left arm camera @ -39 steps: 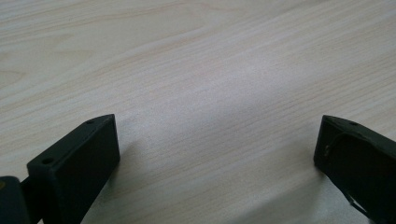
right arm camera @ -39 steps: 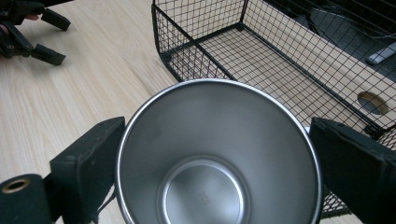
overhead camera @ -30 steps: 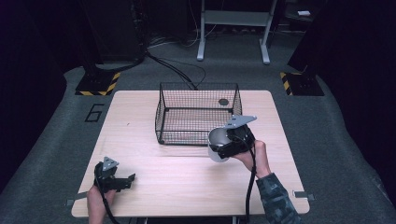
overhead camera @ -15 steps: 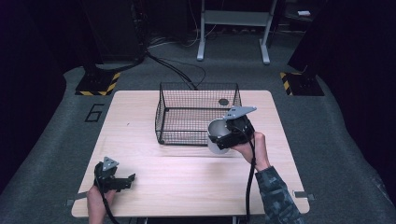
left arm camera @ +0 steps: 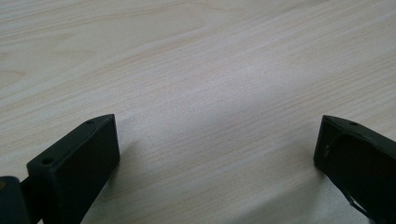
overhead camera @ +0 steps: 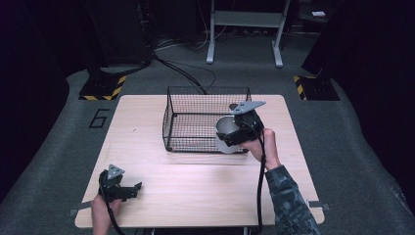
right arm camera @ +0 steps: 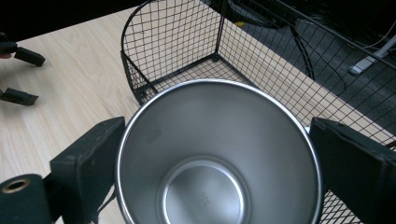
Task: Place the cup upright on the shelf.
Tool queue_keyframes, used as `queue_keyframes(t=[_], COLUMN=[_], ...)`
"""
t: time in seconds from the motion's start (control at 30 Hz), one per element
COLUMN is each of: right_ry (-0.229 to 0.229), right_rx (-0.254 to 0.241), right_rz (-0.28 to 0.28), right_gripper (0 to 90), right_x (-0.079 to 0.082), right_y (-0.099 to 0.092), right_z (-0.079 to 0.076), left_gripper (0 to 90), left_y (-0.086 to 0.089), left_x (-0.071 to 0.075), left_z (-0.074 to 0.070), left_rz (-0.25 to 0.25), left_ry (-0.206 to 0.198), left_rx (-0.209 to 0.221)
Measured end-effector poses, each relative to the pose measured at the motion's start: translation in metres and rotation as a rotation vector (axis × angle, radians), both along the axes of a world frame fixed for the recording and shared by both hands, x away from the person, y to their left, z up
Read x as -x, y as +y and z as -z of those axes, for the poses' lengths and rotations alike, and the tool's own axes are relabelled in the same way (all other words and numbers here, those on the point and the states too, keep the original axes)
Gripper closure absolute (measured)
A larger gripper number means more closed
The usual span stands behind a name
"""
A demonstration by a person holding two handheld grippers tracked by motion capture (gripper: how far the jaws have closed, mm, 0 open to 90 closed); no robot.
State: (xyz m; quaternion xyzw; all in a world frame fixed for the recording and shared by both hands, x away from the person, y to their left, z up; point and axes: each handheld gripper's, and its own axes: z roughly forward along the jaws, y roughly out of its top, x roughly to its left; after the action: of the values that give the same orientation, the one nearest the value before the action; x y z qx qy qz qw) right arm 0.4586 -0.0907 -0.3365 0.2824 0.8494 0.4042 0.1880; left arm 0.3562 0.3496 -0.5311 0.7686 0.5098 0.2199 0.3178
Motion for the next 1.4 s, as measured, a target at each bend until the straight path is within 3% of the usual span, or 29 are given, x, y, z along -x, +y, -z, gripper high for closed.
queue_keyframes(t=[0.73,1.4], right_ry=[-0.004,0.011], right_rx=[0.0,-0.002], right_rz=[0.048,0.089], right_gripper=[6.0,6.0], right_x=[-0.038,-0.075], right_y=[0.012,0.026], right_z=[-0.01,-0.003], left_gripper=[0.3,0.3], left_y=[0.0,0.0], left_x=[0.0,0.0], left_z=[0.0,0.0], left_rz=[0.004,0.0], left_ry=[0.001,-0.001], left_rx=[0.003,0.0])
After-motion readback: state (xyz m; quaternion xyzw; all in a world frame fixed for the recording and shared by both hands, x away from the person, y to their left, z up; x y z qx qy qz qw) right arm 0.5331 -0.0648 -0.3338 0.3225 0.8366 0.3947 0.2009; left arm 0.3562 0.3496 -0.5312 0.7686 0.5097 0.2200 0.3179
